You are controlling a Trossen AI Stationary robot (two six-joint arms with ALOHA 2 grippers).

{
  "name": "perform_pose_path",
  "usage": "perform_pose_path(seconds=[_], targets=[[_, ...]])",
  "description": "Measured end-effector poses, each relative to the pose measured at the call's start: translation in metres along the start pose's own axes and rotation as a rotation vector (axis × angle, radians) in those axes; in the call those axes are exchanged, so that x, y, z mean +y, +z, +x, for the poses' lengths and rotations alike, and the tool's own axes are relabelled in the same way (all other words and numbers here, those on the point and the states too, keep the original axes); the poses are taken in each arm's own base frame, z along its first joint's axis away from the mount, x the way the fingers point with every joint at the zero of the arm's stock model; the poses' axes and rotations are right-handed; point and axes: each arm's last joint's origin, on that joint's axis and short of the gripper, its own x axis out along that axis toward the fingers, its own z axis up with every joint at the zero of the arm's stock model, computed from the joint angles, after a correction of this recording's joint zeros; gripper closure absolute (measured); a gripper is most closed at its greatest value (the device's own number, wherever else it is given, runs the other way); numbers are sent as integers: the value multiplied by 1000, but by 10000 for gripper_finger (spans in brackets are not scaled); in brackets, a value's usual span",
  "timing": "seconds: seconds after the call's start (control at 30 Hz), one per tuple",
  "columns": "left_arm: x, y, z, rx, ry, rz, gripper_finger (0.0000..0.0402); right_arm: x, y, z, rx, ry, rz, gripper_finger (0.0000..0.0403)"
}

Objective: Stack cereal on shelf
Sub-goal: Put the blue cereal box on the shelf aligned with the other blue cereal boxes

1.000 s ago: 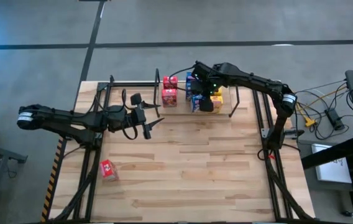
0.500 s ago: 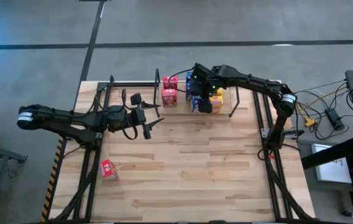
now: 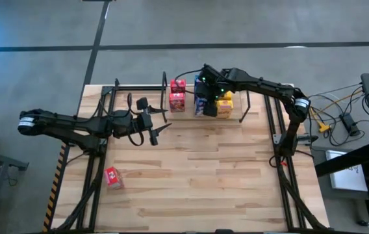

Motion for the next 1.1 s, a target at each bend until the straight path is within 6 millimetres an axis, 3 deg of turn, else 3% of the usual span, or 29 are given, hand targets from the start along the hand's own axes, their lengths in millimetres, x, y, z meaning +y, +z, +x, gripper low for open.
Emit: perform_pose_path(seconds=[0.53,1.1], targets=[[0,0,0,0,0,0,166,1,2,0,-11,-5,160,225],[0,0,0,0,-1,0,166,8,5,11,15,-17,148,221]])
